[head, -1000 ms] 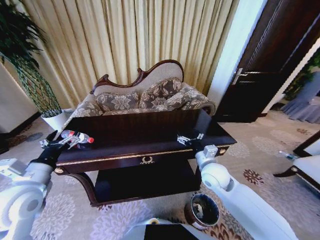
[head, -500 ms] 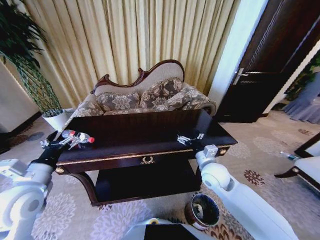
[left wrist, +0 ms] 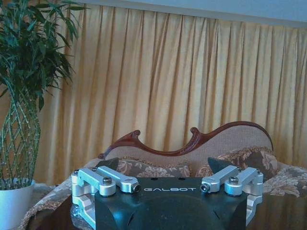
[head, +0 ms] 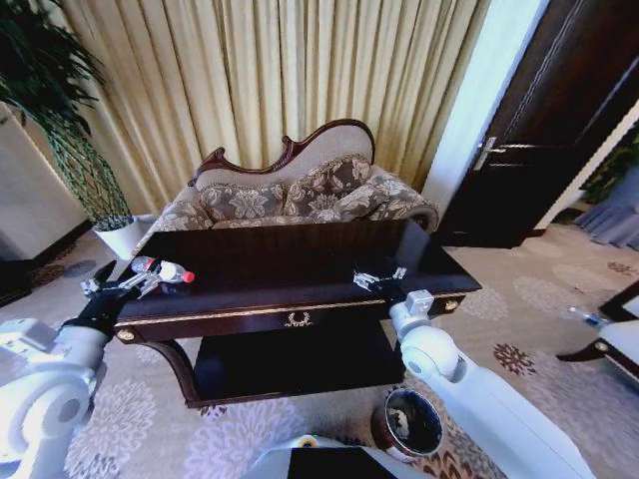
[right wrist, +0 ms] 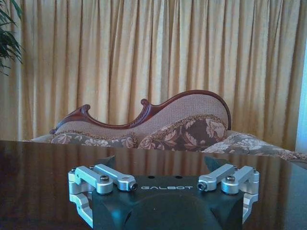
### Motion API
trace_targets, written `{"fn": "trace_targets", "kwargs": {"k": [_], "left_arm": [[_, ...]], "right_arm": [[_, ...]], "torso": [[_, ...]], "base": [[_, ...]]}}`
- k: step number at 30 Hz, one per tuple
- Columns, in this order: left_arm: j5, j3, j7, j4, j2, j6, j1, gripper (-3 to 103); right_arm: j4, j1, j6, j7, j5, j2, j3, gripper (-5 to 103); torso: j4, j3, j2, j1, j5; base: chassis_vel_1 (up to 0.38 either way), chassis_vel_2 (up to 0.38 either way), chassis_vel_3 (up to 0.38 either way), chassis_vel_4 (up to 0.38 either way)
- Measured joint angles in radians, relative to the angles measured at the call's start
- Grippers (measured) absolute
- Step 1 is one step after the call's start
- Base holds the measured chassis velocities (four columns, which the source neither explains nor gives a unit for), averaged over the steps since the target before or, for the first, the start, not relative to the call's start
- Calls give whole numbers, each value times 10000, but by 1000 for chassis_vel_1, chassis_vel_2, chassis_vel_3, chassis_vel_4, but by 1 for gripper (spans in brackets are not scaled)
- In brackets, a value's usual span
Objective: Move to the front of the table and place the trash on the table into the trash bin.
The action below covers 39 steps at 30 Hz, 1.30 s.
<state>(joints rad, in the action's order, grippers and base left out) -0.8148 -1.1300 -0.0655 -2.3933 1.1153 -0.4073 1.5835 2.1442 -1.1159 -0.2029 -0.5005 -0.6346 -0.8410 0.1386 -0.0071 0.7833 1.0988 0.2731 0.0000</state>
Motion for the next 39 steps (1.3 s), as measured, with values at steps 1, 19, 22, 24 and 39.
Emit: {"fn": "trace_targets", "kwargs": {"k": [1, 19, 22, 24, 39], "left_arm": [[37, 0, -4, 3, -8, 108, 6, 100], [-2256, -290, -2984, 867, -2056, -2194, -1391, 100], [-4446, 137, -4902, 1275, -2795, -2722, -2442, 100], [-5567, 443, -5568, 1528, -3105, -2920, -2989, 100], [-9500, 2814, -9163, 3388, -4533, -2453, -4943, 100]], "right_arm": [[-3, 27, 0, 0, -5, -5, -25, 100], [-174, 46, -3, -41, -18, 30, -21, 100], [-237, 72, -8, -62, -48, 37, -26, 100], [-280, 79, -9, -79, -62, 37, -26, 100], [-651, 178, -20, -138, -25, -200, -223, 100]], "torso": [[1, 0, 0, 0, 0], [-3, 0, 0, 0, -1], [-2, 1, -1, 2, 0], [-2, 1, -2, 2, -3], [3, 1, -1, 1, -3]], "base": [[0, 0, 0, 0], [0, 0, 0, 0], [0, 0, 0, 0], [0, 0, 0, 0], [0, 0, 0, 0]]}}
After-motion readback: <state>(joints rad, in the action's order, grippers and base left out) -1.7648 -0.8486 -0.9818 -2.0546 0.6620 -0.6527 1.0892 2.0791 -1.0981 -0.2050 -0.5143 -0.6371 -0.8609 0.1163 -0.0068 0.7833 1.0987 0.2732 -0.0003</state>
